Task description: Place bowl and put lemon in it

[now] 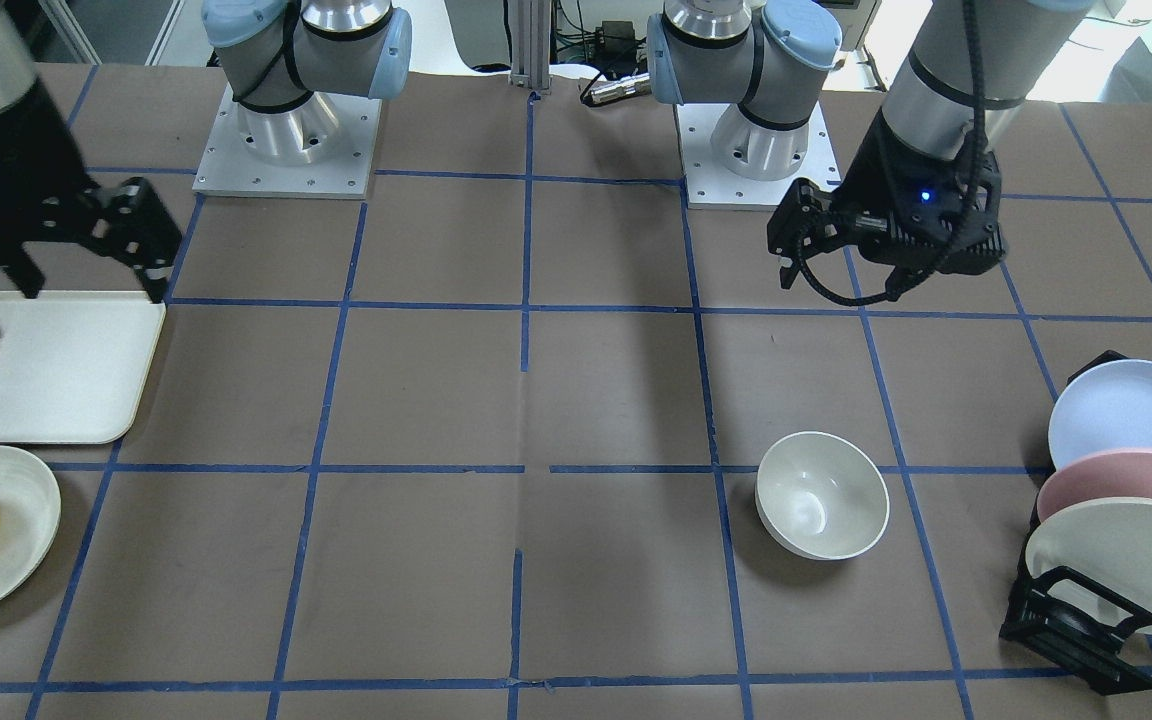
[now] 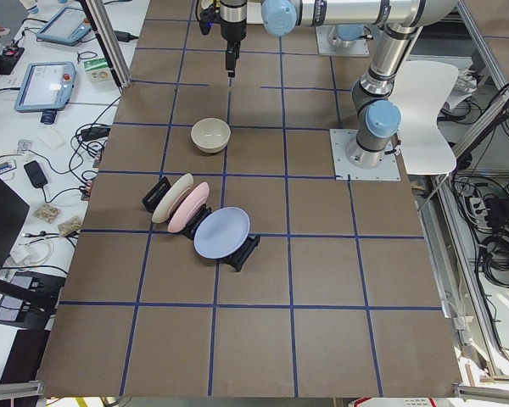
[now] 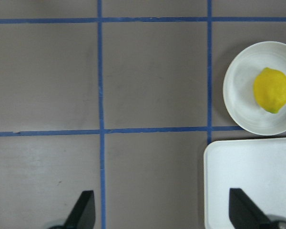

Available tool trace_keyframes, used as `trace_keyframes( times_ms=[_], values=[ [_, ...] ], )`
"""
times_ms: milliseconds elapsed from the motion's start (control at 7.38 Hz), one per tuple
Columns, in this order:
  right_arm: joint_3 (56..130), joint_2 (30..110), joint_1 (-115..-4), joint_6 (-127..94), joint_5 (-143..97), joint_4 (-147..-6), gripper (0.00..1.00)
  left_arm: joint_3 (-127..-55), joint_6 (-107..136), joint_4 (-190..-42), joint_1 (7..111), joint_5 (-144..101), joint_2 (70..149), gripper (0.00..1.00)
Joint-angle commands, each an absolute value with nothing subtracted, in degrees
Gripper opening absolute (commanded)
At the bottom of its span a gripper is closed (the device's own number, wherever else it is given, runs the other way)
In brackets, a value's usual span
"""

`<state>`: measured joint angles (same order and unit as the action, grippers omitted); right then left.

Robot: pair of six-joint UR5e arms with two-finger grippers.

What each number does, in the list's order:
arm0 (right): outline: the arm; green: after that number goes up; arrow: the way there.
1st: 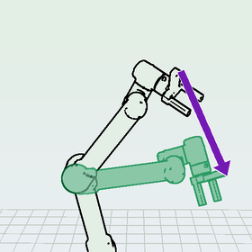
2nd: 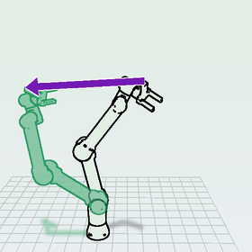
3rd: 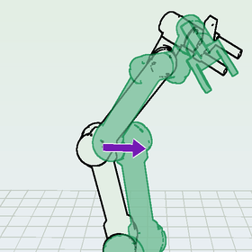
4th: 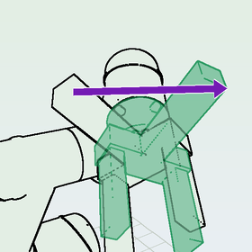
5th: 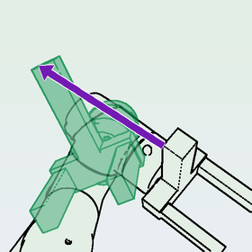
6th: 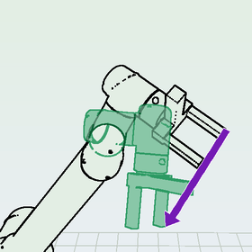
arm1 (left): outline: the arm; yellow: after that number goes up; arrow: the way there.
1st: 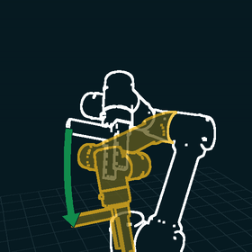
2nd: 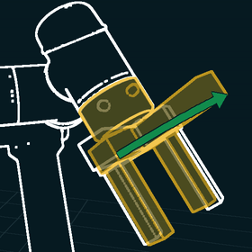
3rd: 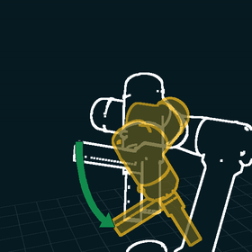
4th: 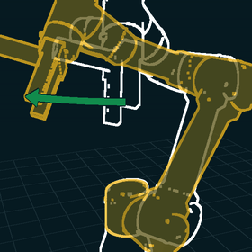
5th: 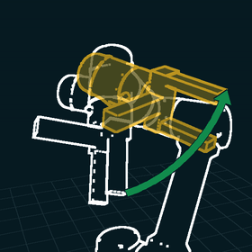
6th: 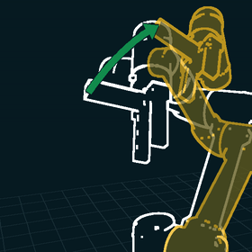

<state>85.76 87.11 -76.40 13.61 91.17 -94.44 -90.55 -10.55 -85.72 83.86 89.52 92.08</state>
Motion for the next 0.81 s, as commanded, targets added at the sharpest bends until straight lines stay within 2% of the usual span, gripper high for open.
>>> trace_keyframes(
  times_ms=[0,271,542,678],
  values=[
    [85.6,82.3,-63.9,29.2,90.9,-98.4,1.0,-92.4,-11.4,-77.4,75.5,89.1,97.1,1.0],
    [86.1,76.7,-60.1,33.5,90.8,-104.3,1.0,-97.0,-11.4,-64.0,74.4,89.1,103.3,1.0],
    [86.3,70.6,-60.1,33.5,89.8,-106.3,1.0,-97.5,-11.4,-59.7,74.4,89.2,110.2,1.0],
    [86.3,65.8,-60.1,34.4,89.6,-112.1,1.0,-97.5,-12.1,-59.1,74.2,89.2,112.0,1.0]
  ],
)
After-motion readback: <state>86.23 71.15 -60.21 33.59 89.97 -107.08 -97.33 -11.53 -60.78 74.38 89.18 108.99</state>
